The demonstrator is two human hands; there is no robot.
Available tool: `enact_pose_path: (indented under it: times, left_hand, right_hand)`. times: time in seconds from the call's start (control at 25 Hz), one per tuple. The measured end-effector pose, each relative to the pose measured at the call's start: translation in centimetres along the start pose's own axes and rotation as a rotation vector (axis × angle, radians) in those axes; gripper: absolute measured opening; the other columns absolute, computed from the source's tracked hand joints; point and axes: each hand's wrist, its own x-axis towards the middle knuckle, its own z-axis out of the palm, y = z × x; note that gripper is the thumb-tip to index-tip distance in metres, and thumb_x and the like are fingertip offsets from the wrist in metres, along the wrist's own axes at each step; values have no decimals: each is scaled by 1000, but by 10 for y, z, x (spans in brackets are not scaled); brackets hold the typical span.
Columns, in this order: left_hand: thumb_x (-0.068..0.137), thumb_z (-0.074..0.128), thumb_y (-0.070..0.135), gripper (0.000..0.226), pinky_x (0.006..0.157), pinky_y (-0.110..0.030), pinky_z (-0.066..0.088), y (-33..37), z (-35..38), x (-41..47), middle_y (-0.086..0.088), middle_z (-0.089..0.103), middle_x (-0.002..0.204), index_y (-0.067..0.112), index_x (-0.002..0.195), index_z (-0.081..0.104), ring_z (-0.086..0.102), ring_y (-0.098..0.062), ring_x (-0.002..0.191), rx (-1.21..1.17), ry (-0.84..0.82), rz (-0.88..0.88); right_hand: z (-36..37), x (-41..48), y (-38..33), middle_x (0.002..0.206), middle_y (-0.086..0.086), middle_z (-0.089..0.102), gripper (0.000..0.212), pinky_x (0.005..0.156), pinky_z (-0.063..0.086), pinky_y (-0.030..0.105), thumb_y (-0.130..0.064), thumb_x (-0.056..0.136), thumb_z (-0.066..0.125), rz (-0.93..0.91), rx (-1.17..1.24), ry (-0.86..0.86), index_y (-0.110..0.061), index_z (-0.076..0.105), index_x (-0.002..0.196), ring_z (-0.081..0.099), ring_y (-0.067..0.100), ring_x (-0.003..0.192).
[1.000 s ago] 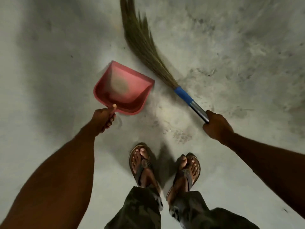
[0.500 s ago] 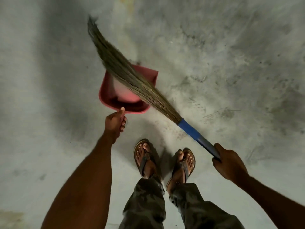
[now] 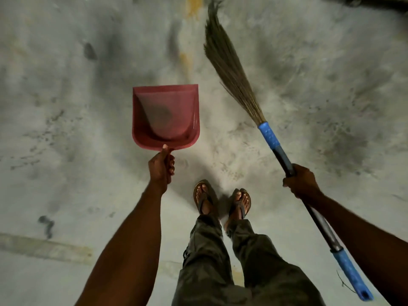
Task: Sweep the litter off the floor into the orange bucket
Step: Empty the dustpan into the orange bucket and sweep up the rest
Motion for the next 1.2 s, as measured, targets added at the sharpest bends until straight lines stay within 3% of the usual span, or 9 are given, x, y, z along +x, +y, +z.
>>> enact_pose_path:
  times: [0.24,0.48,0.64,0.84,0.96,1.04,1.2]
  left_hand:
    - [97,68,48,40,35,-18,27,80,-15,-62,-3,54,63,9,85,68,41,-11,42,92,-30,-15]
    - [96,69,45,41,35,-18,26,162,-33,-26,-4,53,64,6,84,66,40,-11,42,185,-101,42]
    - [97,69,44,42,37,-20,29,208,-71,53,-4,55,63,5,82,70,42,-12,44,364,-232,49]
    - [98,67,45,44,41,-23,34,248,-133,147,-5,56,62,6,78,67,45,-13,46,656,-439,-30]
    - [100,65,42,40,42,-24,34,258,-165,189,-3,57,63,6,83,67,45,-12,46,798,-526,-71]
    - [101,64,36,34,42,-23,33,260,-185,216,-2,57,64,6,84,65,44,-11,47,863,-566,-98]
    - [100,64,32,31,42,-23,31,253,-220,280,-3,54,64,10,78,61,41,-11,48,1016,-658,-97]
  right_hand:
    - [-23,-47,-73,59,16,54,26,41,39,27,11,67,71,7,123,-70,-8,58,79,44,22,42]
    - [2,-63,-147,62,16,57,23,38,39,25,8,68,71,5,173,-80,-4,61,84,44,22,42]
    - [65,-74,-190,58,10,58,24,40,42,26,5,71,72,118,205,-28,-8,64,89,47,22,43]
    - [188,-111,-255,63,11,58,21,43,44,27,2,71,76,316,415,74,-9,64,84,49,22,45]
    - [256,-137,-282,62,11,55,21,42,41,27,1,73,75,440,599,51,-11,59,79,46,22,44]
    - [298,-153,-292,61,10,50,23,41,37,26,-7,78,78,515,735,83,-11,56,79,40,20,43]
    - [381,-165,-295,62,7,49,46,41,37,26,-53,86,76,595,853,201,-13,54,80,42,19,45]
